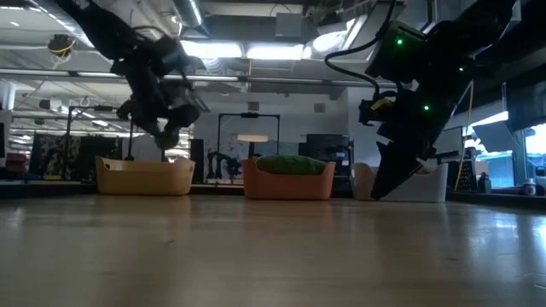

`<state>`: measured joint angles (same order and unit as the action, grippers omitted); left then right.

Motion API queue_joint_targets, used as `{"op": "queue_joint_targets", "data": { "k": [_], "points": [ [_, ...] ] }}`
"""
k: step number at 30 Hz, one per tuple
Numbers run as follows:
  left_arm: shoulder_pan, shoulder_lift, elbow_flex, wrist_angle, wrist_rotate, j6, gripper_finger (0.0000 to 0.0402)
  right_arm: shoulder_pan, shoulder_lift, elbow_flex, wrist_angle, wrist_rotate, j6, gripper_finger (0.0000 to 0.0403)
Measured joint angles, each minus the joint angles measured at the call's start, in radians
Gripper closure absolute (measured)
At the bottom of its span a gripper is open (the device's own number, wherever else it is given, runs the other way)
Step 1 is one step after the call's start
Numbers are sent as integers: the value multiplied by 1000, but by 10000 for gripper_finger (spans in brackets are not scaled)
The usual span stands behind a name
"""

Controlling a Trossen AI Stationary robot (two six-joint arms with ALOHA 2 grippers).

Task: Sort produce into baskets
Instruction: Put the lime into the yellow bin, then return to Home Position

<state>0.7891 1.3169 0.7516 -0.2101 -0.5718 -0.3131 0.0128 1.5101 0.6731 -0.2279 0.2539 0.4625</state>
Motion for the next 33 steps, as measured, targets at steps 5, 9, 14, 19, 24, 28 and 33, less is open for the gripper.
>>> {"op": "queue_joint_targets", "data": {
  "k": [5,9,14,19,24,28,33],
  "points": [
    [68,58,-10,7,65,-2,199,0,0,0,2,1,-3,150],
    [89,92,-10,12,63,0,198,0,0,0,2,8,-3,150],
    [91,102,-10,13,46,25,181,0,0,0,2,8,-4,150],
    [91,102,-10,12,36,89,151,0,0,0,5,8,-10,150],
    [88,102,-10,11,33,83,127,0,0,0,23,8,-24,150],
    [57,87,18,-57,50,87,122,0,0,0,22,8,-24,150],
    [-21,26,75,-131,79,114,122,0,0,0,37,31,-44,150]
  ]
}}
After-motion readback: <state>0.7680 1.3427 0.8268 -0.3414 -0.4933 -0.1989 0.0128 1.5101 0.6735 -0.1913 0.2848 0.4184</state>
